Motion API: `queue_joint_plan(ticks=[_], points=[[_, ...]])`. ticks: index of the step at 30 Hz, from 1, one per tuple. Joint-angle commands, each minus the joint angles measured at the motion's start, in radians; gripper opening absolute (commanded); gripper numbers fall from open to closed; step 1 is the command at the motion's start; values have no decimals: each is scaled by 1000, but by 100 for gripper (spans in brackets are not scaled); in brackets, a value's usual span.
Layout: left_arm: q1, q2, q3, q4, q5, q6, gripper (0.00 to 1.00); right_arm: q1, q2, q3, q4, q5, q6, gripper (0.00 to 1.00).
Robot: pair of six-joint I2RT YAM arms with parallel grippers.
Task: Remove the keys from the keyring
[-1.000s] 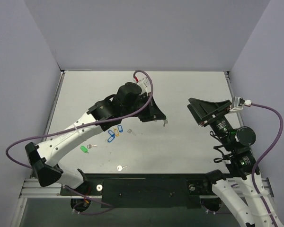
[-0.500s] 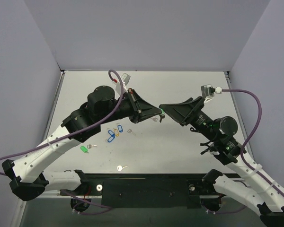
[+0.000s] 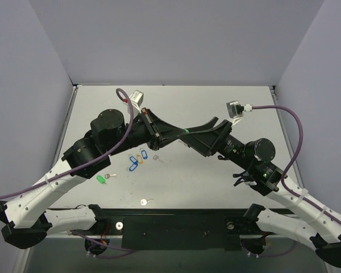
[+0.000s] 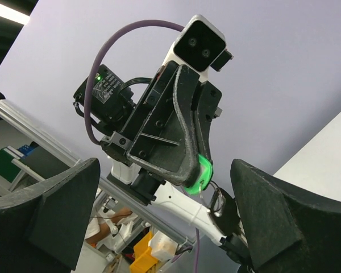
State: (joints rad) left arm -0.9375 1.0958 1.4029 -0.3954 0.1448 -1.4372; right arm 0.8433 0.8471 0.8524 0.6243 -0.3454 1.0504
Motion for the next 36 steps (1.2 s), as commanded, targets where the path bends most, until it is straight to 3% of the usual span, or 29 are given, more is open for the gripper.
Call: queue_joint_plan(ticks=[1, 20, 36], points=[[-6, -20, -7, 63, -36, -20, 0, 17, -17, 40, 104, 5, -30, 93], [-4, -168, -153, 89, -228, -94, 0, 62, -8, 7, 132, 39, -30, 82], [-4, -185, -166, 98, -238, -98, 0, 79, 3, 2, 81, 80, -46, 75]])
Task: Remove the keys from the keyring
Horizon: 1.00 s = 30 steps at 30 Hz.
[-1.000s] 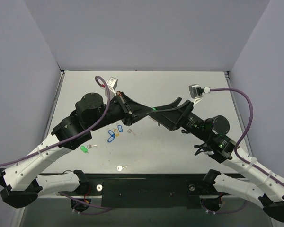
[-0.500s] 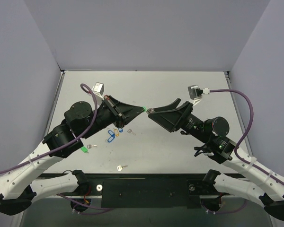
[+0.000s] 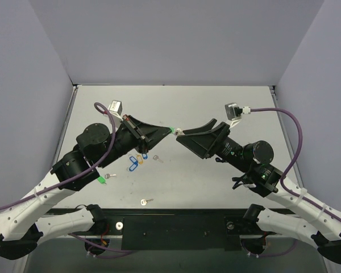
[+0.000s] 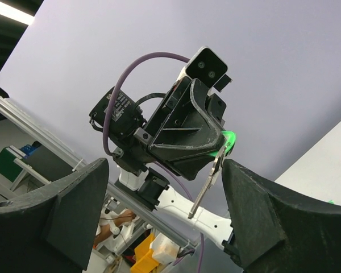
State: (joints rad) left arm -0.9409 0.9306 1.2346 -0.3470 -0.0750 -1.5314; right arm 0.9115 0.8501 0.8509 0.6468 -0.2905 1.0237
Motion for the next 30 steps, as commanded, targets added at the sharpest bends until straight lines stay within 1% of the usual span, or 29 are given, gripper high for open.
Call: queue_joint_plan(ticks=[1, 6, 9, 14, 16, 18, 21, 25, 30], points=[[-1, -21, 2, 49, -22, -4, 0, 10, 0, 7, 53, 31, -20, 74], [-1, -26, 5, 48, -29, 1, 0, 10, 4, 10, 21, 48, -24, 70], [-1, -26, 5, 51, -28, 1, 0, 9, 12, 14, -4, 54, -22, 69], [-1, -26, 5, 48, -29, 1, 0, 10, 24, 20, -9, 57, -10, 63], [-1, -26, 3, 49, -31, 1, 0, 12, 26, 22, -12, 59, -10, 60], [-1, -29, 2, 45, -32, 1, 0, 10, 27, 27, -18, 60, -10, 53], [-1, -30, 2, 43, -35, 1, 0, 12, 29, 27, -22, 63, -8, 48], [-1, -32, -1, 40, -39, 1, 0, 12, 30, 30, -29, 67, -8, 39], [-1, -32, -4, 40, -42, -1, 0, 12, 30, 28, -39, 67, -8, 32]])
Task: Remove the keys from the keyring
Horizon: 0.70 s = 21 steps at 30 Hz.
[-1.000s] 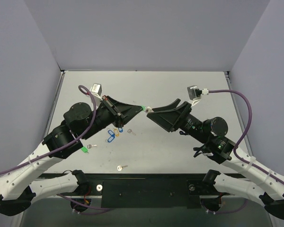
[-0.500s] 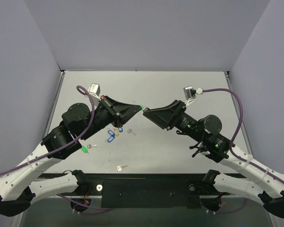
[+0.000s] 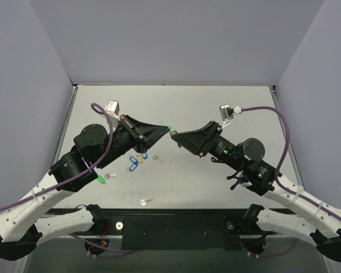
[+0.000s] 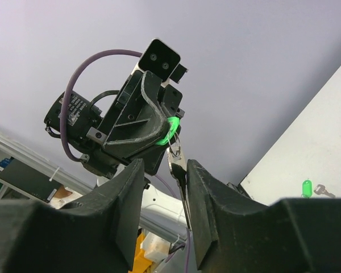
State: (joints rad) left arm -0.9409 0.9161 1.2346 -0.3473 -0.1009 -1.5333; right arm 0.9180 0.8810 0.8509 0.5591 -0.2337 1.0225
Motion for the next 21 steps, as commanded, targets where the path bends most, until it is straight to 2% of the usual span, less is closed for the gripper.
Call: queue_joint_plan(ticks=[1, 11, 12, 14, 21], points=[[-1, -19, -4, 41, -16, 1, 0, 5, -5, 28, 48, 8, -7, 30], [-1, -26, -1, 34, -29, 2, 0, 5, -1, 28, 25, 8, -9, 11], [-1, -26, -3, 30, -29, 2, 0, 5, -1, 30, 16, 8, -9, 5], [-1, -26, -1, 28, -29, 4, 0, 4, 3, 37, 1, 10, -13, 0], [-1, -33, -3, 24, -36, 13, 0, 4, 12, 57, -30, -1, -25, 0]])
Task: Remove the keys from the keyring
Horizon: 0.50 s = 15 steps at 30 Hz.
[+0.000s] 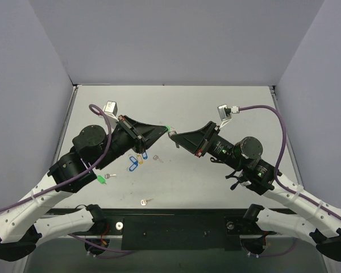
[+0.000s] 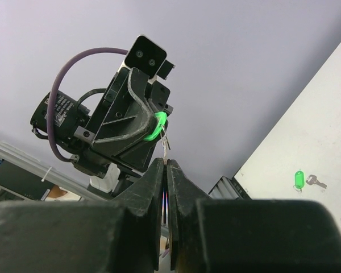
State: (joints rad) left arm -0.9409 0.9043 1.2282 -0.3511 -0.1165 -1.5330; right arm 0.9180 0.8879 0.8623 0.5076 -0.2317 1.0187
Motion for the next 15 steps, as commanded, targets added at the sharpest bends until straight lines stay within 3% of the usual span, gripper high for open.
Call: queue_joint_plan(ticks=[1, 3, 6, 10, 15], points=[[-1, -24, 2, 27, -22, 14, 0, 5, 3, 47, 20, -4, -23, 0], [-1, -36, 2, 15, -28, 17, 1, 5, 3, 50, 5, -8, -29, 0], [-1, -50, -7, 11, -35, 30, 26, 5, -3, 58, -10, -17, -42, 0], [-1, -67, -13, 0, -37, 50, 51, 5, -12, 78, -61, -37, -68, 0], [-1, -94, -7, -31, -45, 103, 62, 4, -21, 138, -178, -83, -104, 0]])
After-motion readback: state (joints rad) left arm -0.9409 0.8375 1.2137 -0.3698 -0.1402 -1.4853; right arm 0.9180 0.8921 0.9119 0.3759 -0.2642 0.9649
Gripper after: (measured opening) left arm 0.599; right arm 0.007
